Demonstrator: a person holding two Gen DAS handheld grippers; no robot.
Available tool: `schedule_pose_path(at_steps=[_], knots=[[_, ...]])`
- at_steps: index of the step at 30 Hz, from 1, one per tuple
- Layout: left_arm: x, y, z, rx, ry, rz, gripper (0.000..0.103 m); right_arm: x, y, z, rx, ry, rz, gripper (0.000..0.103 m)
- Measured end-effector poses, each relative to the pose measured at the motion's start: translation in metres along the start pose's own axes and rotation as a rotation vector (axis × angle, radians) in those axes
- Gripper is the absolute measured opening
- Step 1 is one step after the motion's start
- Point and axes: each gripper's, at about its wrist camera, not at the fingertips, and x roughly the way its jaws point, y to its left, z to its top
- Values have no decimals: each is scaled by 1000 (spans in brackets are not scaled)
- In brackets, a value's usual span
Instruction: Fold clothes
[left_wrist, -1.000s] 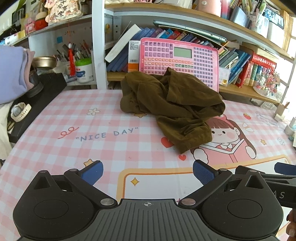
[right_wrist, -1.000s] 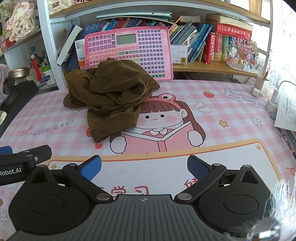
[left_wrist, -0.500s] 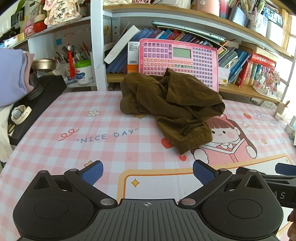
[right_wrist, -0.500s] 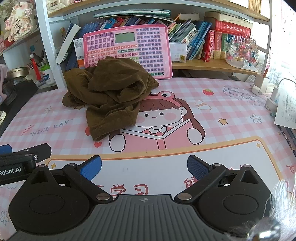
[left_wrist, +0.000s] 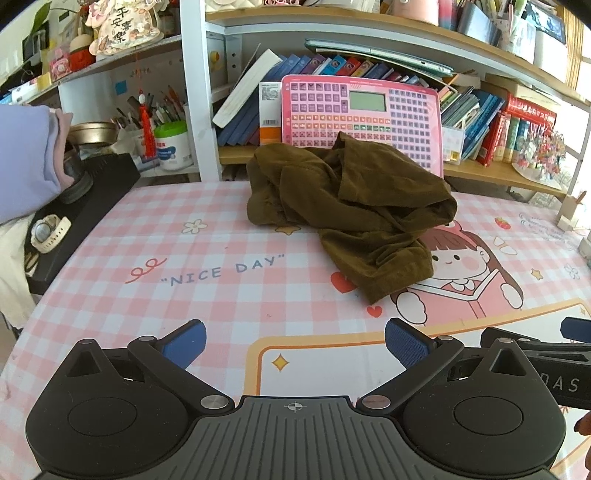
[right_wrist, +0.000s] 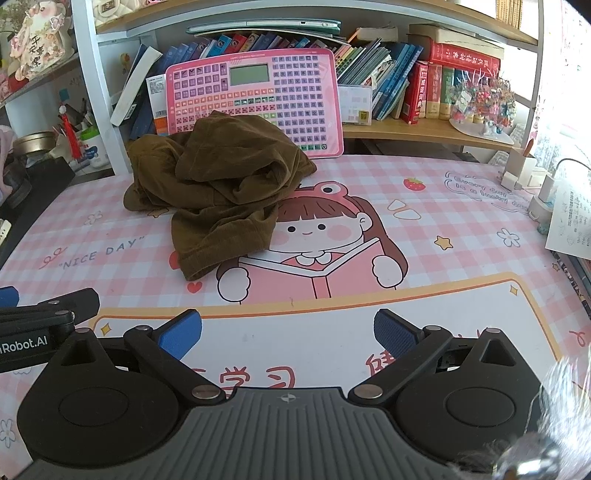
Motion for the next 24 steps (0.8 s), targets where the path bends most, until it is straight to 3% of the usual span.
schedule_pose_path(at_steps=[24], knots=[[0,0,0,-11,8,-32,103,1,-1,-1,1,11,-1,101]])
